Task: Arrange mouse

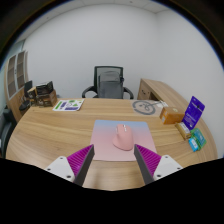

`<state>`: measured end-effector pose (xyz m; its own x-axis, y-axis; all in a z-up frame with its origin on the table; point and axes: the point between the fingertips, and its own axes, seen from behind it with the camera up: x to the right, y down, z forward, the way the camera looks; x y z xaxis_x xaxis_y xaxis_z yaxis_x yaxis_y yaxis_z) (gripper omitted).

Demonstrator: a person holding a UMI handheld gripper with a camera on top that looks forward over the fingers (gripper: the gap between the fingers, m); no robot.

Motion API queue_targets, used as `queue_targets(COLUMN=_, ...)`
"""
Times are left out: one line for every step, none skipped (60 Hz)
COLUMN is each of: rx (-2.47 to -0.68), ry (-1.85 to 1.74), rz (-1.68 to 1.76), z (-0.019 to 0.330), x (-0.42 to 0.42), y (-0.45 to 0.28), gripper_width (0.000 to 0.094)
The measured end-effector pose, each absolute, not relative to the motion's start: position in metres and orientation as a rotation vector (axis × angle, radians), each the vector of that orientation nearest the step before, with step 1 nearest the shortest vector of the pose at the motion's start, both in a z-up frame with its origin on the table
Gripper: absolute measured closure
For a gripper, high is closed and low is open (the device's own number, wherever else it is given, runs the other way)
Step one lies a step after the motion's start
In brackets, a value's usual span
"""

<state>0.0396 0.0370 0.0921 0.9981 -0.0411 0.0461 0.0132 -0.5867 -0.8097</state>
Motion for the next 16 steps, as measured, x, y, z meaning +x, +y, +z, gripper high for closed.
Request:
queue_targets(rx=-2.192, ry=0.016, rz=-0.078, z=0.096, x=0.036, y=0.028, gripper_width=0.0096)
queue_targets(rx=-2.189, ry=0.016, rz=-0.083, z=0.099, x=0.032, y=0.018, gripper_width=0.0089)
queue_targets(rx=-2.187, ry=0.019, rz=-0.087, z=0.102, x=0.029, y=0.008, gripper_width=0.0088)
queue_targets(rx=-2.185, ry=0.025, rz=-0.091, z=0.106, x=0.026, y=-0.003, gripper_width=0.0089)
queue_targets(rx=-2.183, ry=0.033, rz=-0.093, z=0.109, x=0.023, y=-0.013, gripper_width=0.0089)
queue_targets(rx=-2.18, ry=0.04, rz=-0.093, z=0.113, x=0.019, y=-0.023, gripper_width=0.0091)
queue_targets(rx=-2.176, ry=0.046, rz=-0.091, z=0.116, x=0.015, y=-0.032, gripper_width=0.0089)
queue_targets(rx=-2.172, ry=0.052, rz=-0.086, z=0.12, x=0.011, y=-0.042, gripper_width=0.0088)
queue_targets(rx=-2.17, ry=0.059, rz=-0.082, z=0.124, x=0.006, y=-0.052, gripper_width=0.0087)
queue_targets(rx=-2.168, ry=0.065, rz=-0.078, z=0.126, x=0.002, y=-0.062, gripper_width=0.0088)
queue_targets(rx=-2.168, ry=0.073, rz=-0.075, z=0.13, x=-0.003, y=-0.072, gripper_width=0.0089)
queue_targets(rx=-2.168, ry=0.078, rz=-0.074, z=0.132, x=-0.006, y=-0.082, gripper_width=0.0092)
queue_targets(rx=-2.167, ry=0.082, rz=-0.075, z=0.135, x=-0.009, y=-0.091, gripper_width=0.0091)
queue_targets(rx=-2.164, ry=0.085, rz=-0.076, z=0.137, x=-0.011, y=-0.1, gripper_width=0.0092)
queue_targets(rx=-2.159, ry=0.087, rz=-0.078, z=0.14, x=-0.013, y=-0.109, gripper_width=0.009)
queue_targets(rx=-2.153, ry=0.09, rz=-0.08, z=0.143, x=-0.016, y=-0.116, gripper_width=0.0089)
